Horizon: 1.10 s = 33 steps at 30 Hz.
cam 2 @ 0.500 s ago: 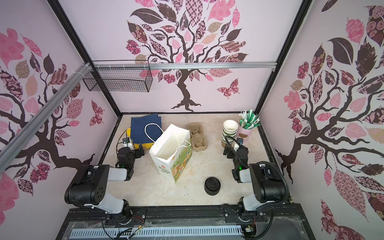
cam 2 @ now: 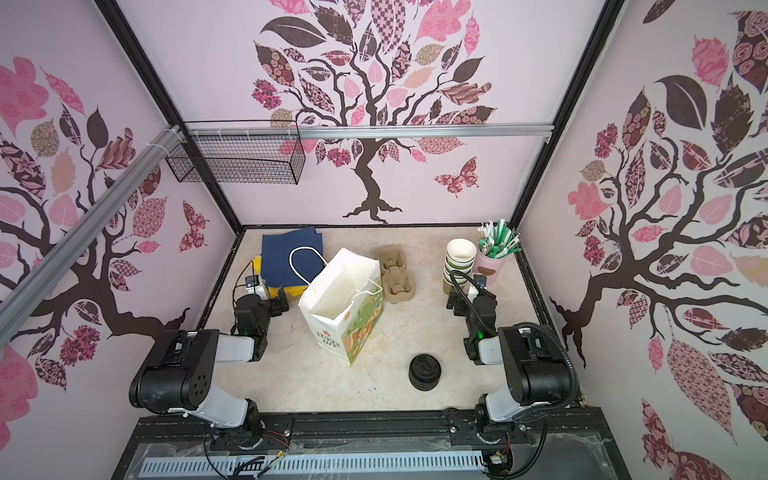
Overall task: Pack the takeout coffee
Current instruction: 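Raise the right gripper toward the cup stack while the left arm lifts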
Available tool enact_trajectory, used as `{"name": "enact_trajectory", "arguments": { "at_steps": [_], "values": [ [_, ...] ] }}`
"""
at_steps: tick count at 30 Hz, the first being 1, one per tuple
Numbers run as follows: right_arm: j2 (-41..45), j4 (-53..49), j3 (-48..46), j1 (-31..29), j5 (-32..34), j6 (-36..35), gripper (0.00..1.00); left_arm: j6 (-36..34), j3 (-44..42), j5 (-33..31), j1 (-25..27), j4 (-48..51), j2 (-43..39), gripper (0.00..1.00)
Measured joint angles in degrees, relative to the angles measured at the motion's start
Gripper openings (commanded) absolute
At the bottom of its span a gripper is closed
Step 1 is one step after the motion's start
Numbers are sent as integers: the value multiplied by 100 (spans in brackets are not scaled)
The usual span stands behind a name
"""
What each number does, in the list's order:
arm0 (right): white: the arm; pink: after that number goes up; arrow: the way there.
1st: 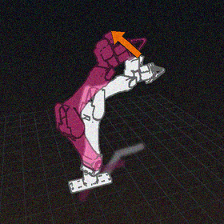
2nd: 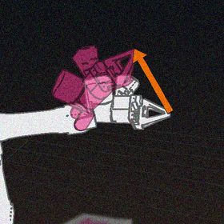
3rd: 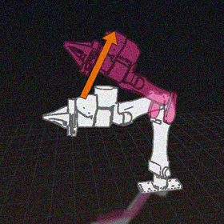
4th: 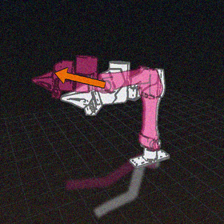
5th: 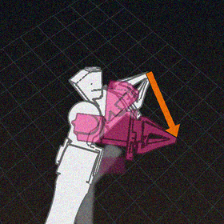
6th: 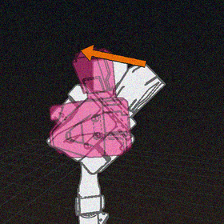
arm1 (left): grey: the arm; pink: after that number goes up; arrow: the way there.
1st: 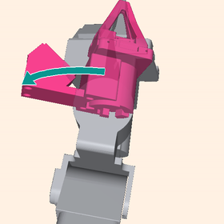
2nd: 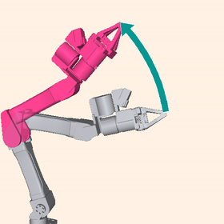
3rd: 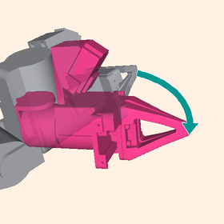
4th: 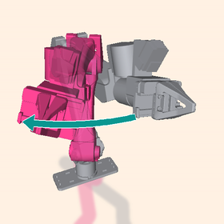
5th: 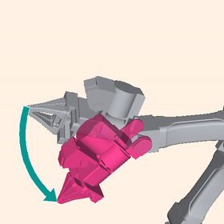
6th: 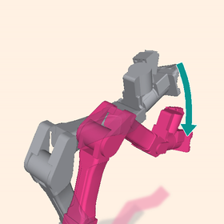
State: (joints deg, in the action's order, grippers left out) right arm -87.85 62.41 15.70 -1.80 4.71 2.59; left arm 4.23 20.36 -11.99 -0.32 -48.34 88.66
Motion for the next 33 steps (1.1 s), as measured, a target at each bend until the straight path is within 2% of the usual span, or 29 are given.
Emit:
{"name": "enact_trajectory", "arguments": {
  "at_steps": [16, 19, 24, 33],
  "values": [
    [4, -9, 0, 0, 9, 0, 100, 0, 0, -20, 0, -4, 0, 97],
    [125, -144, -2, -2, 111, 26, 100, 7, 0, -111, 0, 162, -201, 97],
    [1189, -970, -2, -2, 306, 175, 100, 11, 0, -116, 0, 664, -1379, 97],
    [3832, -3171, -61, -2, 664, 1226, 100, 348, 24, 72, 0, 2179, -3025, 97]
  ]
}}
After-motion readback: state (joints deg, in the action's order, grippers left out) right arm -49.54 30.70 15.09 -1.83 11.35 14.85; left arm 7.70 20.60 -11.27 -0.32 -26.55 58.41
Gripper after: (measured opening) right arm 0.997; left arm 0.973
